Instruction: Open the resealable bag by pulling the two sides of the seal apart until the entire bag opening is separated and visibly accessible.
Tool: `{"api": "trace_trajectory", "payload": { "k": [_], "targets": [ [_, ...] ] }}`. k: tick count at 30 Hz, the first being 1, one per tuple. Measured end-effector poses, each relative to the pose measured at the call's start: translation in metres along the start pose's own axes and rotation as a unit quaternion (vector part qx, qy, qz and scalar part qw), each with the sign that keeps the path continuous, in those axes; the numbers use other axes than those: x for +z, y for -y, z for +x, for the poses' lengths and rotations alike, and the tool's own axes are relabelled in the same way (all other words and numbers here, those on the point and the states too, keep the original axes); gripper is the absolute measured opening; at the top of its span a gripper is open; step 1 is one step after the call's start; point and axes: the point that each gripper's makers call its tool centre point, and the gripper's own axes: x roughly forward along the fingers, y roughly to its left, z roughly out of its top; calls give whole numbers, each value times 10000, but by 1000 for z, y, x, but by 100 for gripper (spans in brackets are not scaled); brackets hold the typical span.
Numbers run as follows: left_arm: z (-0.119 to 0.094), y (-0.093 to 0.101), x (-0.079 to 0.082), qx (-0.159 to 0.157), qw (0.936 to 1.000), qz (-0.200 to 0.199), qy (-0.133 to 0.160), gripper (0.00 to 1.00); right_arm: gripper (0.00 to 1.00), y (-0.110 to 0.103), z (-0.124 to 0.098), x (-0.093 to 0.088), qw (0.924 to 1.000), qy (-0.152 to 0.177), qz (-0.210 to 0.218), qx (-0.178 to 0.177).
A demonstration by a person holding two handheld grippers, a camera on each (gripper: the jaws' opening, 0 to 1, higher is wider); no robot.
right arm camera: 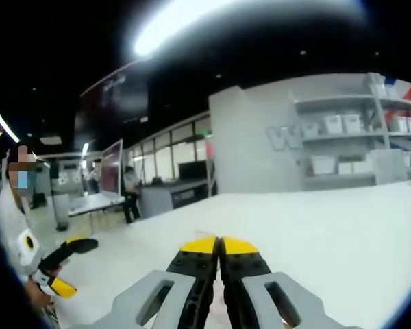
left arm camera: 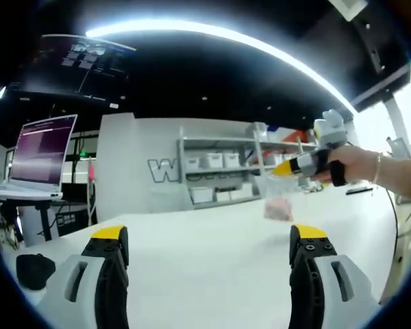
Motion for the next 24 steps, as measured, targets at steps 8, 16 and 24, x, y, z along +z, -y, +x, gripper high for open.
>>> {"api": "trace_trajectory", "payload": {
  "k": [8, 16, 24],
  "targets": [
    [0, 0, -1, -4, 10000, -3, -32, 96, 0, 6, 11, 0, 10000, -59, 16, -47],
    [0, 0, -3, 7, 10000, 21, -80, 95, 0, 13, 20, -8, 9997, -175, 131, -101],
    [1, -1, -3, 20, 9999, 29, -96, 95, 0, 19, 30, -6, 9995, -243, 91, -174]
  ]
}}
